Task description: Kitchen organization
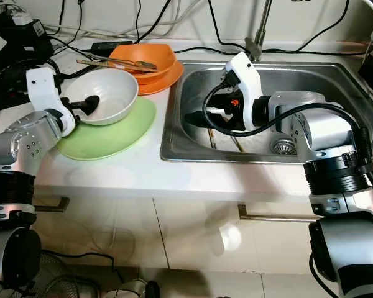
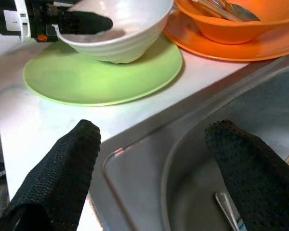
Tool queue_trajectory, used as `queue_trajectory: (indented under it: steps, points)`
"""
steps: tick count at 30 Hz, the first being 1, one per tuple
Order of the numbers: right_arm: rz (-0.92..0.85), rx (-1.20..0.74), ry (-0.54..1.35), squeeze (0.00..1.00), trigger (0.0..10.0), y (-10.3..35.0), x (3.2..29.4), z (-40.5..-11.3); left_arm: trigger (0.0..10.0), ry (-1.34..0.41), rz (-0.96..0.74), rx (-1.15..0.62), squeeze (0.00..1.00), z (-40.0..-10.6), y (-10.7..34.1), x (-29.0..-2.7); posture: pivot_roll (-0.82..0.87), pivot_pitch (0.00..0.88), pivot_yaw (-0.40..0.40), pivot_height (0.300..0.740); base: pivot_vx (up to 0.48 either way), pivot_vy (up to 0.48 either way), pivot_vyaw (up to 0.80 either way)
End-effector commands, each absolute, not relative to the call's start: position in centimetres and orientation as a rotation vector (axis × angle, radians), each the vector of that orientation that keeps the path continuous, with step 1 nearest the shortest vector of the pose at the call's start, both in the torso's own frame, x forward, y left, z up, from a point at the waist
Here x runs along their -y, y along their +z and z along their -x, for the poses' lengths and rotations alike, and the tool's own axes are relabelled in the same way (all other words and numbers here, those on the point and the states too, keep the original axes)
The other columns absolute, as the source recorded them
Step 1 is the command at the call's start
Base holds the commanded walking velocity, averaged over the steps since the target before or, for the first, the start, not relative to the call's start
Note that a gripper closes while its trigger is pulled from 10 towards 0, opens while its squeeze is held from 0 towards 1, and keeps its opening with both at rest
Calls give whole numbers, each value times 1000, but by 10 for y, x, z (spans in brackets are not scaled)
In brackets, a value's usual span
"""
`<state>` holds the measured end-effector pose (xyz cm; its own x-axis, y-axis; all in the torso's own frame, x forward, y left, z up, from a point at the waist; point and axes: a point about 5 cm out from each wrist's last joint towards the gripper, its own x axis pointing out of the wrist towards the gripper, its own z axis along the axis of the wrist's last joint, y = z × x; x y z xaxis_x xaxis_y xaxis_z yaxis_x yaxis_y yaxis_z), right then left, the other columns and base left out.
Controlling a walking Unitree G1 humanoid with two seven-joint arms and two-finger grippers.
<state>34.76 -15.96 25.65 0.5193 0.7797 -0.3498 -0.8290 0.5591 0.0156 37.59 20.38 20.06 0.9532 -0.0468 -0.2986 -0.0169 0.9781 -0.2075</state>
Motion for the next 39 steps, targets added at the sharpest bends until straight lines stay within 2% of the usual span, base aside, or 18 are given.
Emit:
queue_trajectory:
  steps: [1,2,3,4,5,6,12,13,15,16,18,29,39]
  points:
    - [199,-318,986,0,10000,261,158,-348,10000,-38,246,-333,0,-378,202,-202,77,56,89,740,0,0,0]
    - [200,-317,986,0,10000,261,158,-348,9686,-42,260,-335,0,-378,203,-202,77,52,88,740,0,0,0]
    - [201,-316,986,0,10000,261,158,-348,7294,-40,282,-339,0,-378,204,-202,78,50,88,740,0,0,0]
    - [202,-316,987,0,10000,262,158,-348,2980,-39,311,-344,0,-378,204,-203,79,55,89,740,0,0,0]
    - [202,-315,986,0,10000,262,158,-348,431,-43,334,-346,0,-378,205,-203,79,55,89,740,0,0,0]
    - [202,-313,985,0,10000,262,158,-348,0,-46,344,-346,0,-378,205,-203,79,55,89,740,0,0,0]
    - [120,-263,935,0,10000,273,162,-355,0,-35,377,-344,0,-378,207,-202,74,54,84,740,0,0,0]
    - [39,-217,856,0,10000,282,167,-362,0,-37,382,-345,0,-378,208,-202,67,48,80,740,0,0,0]
    - [-18,-187,814,0,10000,288,170,-367,0,-37,387,-343,0,-379,208,-202,67,49,79,740,0,0,0]
    - [-114,-164,735,0,10000,293,178,-373,0,-37,393,-341,0,-378,207,-201,66,46,80,740,0,0,0]
    - [-133,-165,720,0,10000,291,182,-374,0,-33,396,-338,0,-378,206,-200,65,47,81,740,0,0,0]
    - [-136,-223,768,0,10000,275,172,-371,0,-25,418,-345,0,-374,206,-199,66,48,74,740,0,0,0]
    - [-120,-234,768,0,10000,274,174,-372,0,11,444,-287,0,-373,209,-201,45,57,76,740,0,0,0]
